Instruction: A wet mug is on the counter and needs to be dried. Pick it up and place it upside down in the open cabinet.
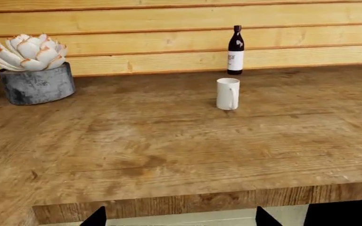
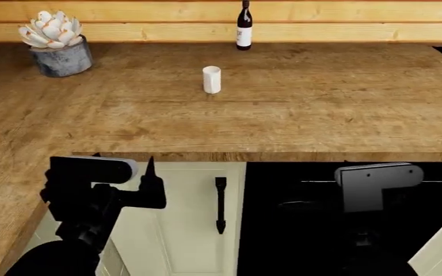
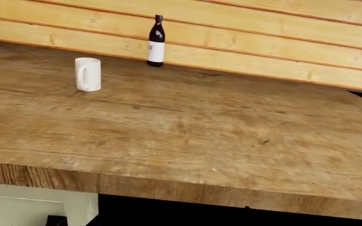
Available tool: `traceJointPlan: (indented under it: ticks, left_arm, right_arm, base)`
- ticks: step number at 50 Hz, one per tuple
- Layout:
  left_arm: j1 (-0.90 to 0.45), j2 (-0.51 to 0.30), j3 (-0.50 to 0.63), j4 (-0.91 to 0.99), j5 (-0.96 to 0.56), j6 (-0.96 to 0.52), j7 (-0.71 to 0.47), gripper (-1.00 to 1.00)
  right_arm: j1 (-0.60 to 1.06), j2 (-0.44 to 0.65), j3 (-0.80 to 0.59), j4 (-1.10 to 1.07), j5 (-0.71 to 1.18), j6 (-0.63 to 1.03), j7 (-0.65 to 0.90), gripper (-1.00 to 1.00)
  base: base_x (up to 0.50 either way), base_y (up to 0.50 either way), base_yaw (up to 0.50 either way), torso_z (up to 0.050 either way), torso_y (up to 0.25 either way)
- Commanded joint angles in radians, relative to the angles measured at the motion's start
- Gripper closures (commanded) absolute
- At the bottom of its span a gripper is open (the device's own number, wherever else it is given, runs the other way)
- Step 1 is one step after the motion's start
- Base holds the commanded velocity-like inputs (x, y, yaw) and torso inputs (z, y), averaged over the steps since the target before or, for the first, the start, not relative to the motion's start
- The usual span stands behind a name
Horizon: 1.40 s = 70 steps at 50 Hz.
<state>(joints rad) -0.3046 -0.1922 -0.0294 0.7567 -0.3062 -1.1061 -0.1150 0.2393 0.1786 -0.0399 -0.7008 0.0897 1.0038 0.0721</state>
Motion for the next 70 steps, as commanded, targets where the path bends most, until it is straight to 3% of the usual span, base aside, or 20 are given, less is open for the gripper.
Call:
traceJointPlan:
  ticks: [1,8,57,63,70]
  left_arm:
    - [-0.005,-0.002,0.012,0.001,-0.011,-0.011,-0.008,-1.0]
    - [-0.013,-0.001,0.013,0.006,-0.019,-0.023,-0.012,-1.0]
    - [-0.016,-0.012,0.01,0.005,-0.055,-0.028,-0.036,-1.0]
    - [-0.048,-0.022,0.005,0.016,-0.079,-0.087,-0.031,-1.0]
    - [-0.174,-0.015,-0.02,0.019,-0.151,-0.278,-0.014,-1.0]
  right_arm:
    - [0.004,0.003,0.017,-0.01,0.007,0.014,0.008,-1.0]
    - [0.013,0.005,0.022,-0.021,0.017,0.035,0.007,-1.0]
    - [0.011,0.022,0.021,-0.045,0.056,0.048,0.014,-1.0]
    - [0.023,0.031,0.036,-0.085,0.069,0.112,0.014,-1.0]
    - [0.038,0.038,0.057,-0.112,0.079,0.161,0.015,-1.0]
  base:
    - [0.0,0.0,0.0,0.0,0.0]
    - [0.02,0.0,0.0,0.0,0.0]
    - [0.45,0.02,0.0,0.0,0.001]
    - [0.0,0.0,0.0,0.0,0.0]
    - [0.0,0.0,0.0,0.0,0.0]
